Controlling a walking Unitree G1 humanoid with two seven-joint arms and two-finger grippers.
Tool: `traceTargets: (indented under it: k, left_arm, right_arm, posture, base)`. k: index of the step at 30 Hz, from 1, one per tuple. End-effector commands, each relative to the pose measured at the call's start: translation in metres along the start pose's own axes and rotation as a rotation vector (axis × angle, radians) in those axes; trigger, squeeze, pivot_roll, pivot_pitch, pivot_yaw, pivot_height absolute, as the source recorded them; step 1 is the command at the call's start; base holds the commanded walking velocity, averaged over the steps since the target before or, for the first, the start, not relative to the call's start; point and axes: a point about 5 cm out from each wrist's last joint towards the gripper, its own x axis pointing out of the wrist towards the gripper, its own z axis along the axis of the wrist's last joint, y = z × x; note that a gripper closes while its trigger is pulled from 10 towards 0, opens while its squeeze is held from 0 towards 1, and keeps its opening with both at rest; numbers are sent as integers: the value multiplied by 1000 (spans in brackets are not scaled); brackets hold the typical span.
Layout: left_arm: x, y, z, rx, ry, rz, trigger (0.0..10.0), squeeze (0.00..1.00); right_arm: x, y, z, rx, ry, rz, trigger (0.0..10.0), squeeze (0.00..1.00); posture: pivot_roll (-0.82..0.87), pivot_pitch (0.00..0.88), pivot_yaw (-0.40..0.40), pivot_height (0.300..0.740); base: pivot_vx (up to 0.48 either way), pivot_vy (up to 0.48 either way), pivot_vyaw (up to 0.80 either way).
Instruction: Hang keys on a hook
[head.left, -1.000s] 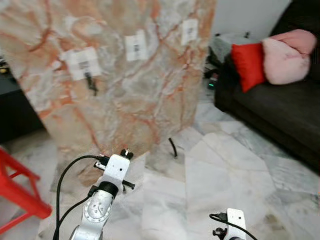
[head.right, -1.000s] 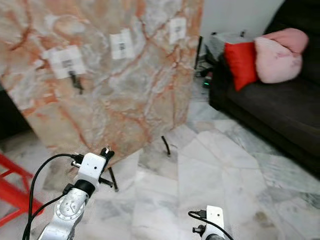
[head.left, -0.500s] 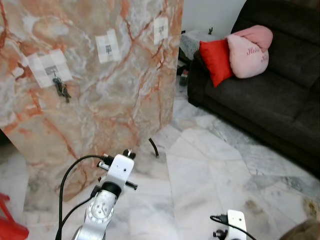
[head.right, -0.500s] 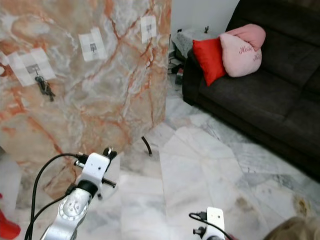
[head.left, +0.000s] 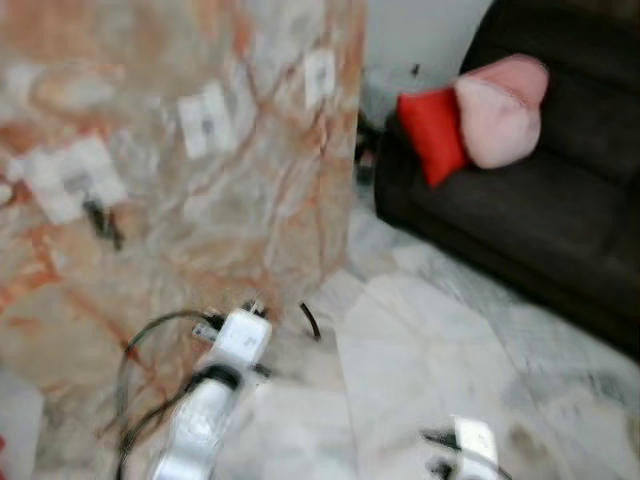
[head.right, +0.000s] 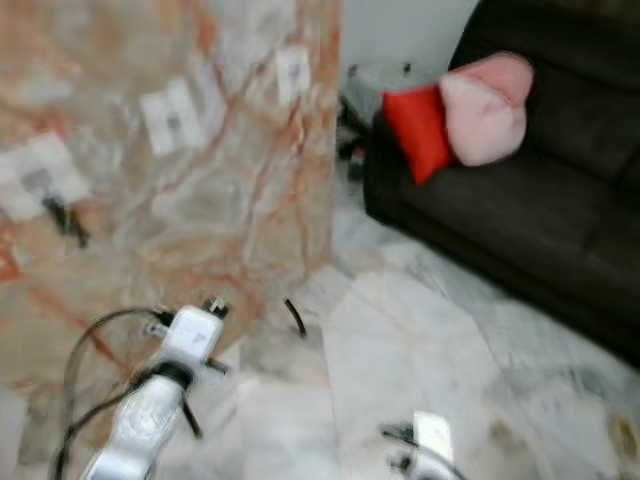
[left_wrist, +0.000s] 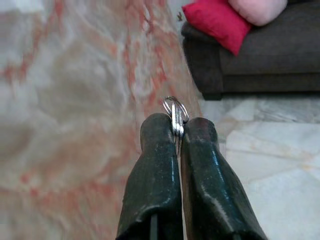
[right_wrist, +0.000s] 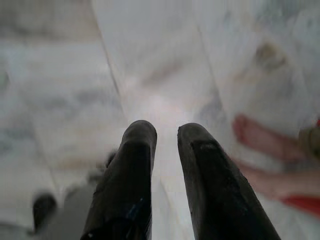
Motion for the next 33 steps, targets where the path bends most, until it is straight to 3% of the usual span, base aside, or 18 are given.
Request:
traceTargets:
  k: [1,15,18,24,33]
  left_arm:
    - [-2,8,-2,13,12,26,10000,0]
    - [0,12,5,19,-12,50,10000,0]
    - [2,13,8,18,-22,60,10000,0]
    - [3,15,15,16,-50,62,10000,0]
    - [1,14,21,11,-99,67,10000,0]
  right_arm:
    - [1,8,4,5,-13,21,10000,0]
    - [1,9,7,-22,-23,43,10000,0]
    - [1,8,8,-62,-26,32,10000,0]
    - [1,8,7,-23,-23,29,10000,0]
    - [1,9,8,-33,-23,30,10000,0]
  posture:
    - [6,0,-79,740]
    - [8,0,-86,740]
    - [4,0,-85,740]
    - [4,0,-85,740]
    - [7,0,-87,740]
  base:
    - [379,0,0]
    - [378,0,0]
    - [381,0,800]
    - [370,0,133]
    - [0,0,0]
